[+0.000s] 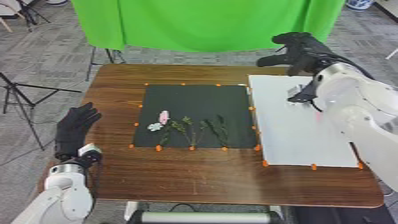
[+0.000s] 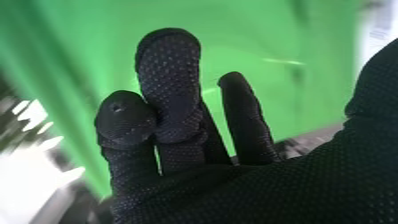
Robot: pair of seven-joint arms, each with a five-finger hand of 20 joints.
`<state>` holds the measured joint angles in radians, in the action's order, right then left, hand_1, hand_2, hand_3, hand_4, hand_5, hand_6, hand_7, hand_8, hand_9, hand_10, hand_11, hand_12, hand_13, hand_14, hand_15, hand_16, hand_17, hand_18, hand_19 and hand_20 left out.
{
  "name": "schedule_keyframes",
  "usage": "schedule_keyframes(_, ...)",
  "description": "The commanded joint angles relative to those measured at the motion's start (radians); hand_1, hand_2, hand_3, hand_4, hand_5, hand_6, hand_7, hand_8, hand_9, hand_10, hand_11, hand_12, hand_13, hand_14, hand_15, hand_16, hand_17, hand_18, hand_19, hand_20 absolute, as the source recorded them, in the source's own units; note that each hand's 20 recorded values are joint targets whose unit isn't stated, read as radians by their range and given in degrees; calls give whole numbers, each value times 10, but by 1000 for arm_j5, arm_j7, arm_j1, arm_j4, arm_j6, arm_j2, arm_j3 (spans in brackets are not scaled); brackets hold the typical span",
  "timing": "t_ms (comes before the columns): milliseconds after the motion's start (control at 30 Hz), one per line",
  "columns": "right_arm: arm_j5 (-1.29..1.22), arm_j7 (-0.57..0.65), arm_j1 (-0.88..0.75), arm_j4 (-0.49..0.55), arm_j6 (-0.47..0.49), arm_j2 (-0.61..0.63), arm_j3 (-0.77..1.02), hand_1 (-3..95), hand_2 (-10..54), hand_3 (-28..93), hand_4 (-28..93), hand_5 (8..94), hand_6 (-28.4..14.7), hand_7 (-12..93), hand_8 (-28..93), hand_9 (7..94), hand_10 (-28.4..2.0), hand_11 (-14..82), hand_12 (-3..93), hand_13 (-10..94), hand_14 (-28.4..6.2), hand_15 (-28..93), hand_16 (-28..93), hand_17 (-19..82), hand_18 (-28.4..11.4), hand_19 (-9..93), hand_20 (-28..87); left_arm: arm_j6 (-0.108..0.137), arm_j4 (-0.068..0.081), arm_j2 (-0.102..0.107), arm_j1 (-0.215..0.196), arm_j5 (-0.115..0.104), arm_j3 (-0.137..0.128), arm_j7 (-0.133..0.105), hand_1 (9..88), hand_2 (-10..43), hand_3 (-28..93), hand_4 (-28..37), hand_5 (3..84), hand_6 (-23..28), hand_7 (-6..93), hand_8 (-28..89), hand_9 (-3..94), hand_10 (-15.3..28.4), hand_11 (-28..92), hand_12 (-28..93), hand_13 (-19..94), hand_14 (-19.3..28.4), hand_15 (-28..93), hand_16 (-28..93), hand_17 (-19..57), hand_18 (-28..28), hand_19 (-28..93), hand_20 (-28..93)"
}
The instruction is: Arrange flowers
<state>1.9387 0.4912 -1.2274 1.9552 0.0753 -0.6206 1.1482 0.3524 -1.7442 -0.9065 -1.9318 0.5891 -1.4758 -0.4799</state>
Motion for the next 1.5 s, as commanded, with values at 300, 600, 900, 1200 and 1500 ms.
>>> schedule_keyframes(300,30,123,-324,-153,-11,43,214,242,-95,597,-162,427,-37,62,-43,489,-188,63,157,786,-105,600,258,499,-208,926,449,11,-9,-24,-18,-6,0,-8,197,12,715,-283,529,18,187,-79,468,132,210,143,398,166,238,9,87,103,73,158)
schedule_keyframes(600,31,131,-337,-224,-17,32,172,274,-95,622,-159,461,-18,101,-61,536,-173,72,158,806,-89,599,253,513,-200,931,441,33,-15,-25,-12,11,5,-46,309,-27,707,-233,514,14,195,-80,448,129,209,143,392,158,231,9,120,116,114,182)
schedule_keyframes(900,24,140,-364,-260,13,13,178,286,-95,634,-165,461,-16,108,-66,541,-170,72,159,808,-87,597,256,517,-199,932,443,62,-21,-35,-22,-8,-3,-41,595,-29,688,-80,395,-12,278,-130,287,88,238,130,359,126,240,0,245,138,249,299)
schedule_keyframes(1200,46,137,-380,-282,-78,3,134,428,-95,679,-212,523,-3,168,-85,669,-138,114,176,842,-59,588,257,538,-177,932,444,48,-21,-40,-25,-32,-6,-37,534,-40,694,-64,422,-6,276,-131,325,97,252,125,375,135,273,-5,211,128,221,290)
schedule_keyframes(1500,103,109,-404,-289,-352,18,106,611,-95,616,-225,752,5,255,59,888,-98,88,333,898,-29,594,284,598,-150,932,508,45,-29,-39,-29,-36,-10,-27,490,-49,702,-70,435,3,256,-121,334,100,252,124,373,140,275,-11,185,123,189,263)
